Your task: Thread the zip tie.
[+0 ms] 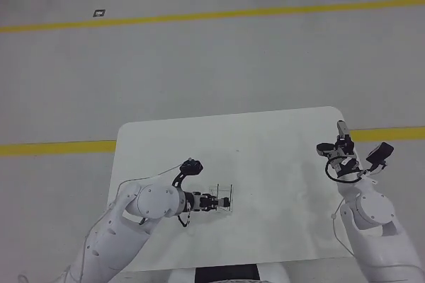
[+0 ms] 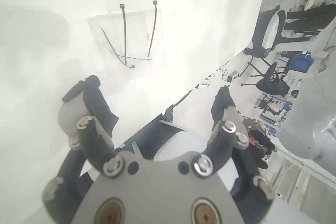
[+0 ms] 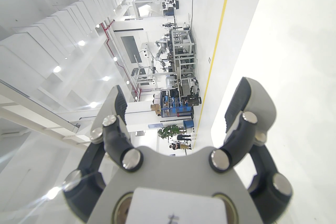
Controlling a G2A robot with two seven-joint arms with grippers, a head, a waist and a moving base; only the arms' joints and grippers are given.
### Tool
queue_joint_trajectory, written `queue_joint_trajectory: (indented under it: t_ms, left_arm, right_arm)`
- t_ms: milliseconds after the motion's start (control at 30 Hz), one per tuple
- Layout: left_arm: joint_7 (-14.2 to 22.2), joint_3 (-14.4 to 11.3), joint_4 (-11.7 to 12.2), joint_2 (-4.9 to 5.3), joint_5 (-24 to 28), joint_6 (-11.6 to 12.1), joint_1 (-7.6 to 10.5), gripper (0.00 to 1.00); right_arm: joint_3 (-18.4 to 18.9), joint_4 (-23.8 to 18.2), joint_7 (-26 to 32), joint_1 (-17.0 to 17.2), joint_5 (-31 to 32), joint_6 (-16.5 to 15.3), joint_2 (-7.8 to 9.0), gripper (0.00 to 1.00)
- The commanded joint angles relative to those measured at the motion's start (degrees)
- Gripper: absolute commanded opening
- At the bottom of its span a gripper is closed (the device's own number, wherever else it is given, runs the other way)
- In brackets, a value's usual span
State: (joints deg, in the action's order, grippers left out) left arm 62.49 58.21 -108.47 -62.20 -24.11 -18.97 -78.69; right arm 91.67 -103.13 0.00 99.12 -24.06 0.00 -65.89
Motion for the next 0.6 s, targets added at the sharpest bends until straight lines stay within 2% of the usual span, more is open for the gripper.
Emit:
queue_joint_trajectory:
  t_ms: [0,67,300,400,567]
  left_arm:
    - [-0.40,-0.90,0.84,-0.22,1.19,-0.43,1.23,1.00]
    - [-0.41,-1.42,1.67,-0.37,2.50,-0.51,2.16,1.00]
    - [-0.53,-1.34,1.84,-0.37,2.67,-0.51,2.21,1.00]
    - [-1.15,-1.18,3.34,-0.42,3.45,-0.51,1.85,1.00]
    - [1.34,-1.16,4.33,-0.73,2.01,-0.51,2.07,1.00]
  right_arm:
    - [0.00,0.00,0.00,0.00,0.00,0.00,0.00,1.00]
    - [0.00,0.00,0.00,0.00,0.00,0.00,0.00,1.00]
    - [0.00,0.00,0.00,0.00,0.00,0.00,0.00,1.00]
    - [0.00,0.00,0.00,0.00,0.00,0.00,0.00,1.00]
    - [0.00,0.00,0.00,0.00,0.00,0.00,0.00,1.00]
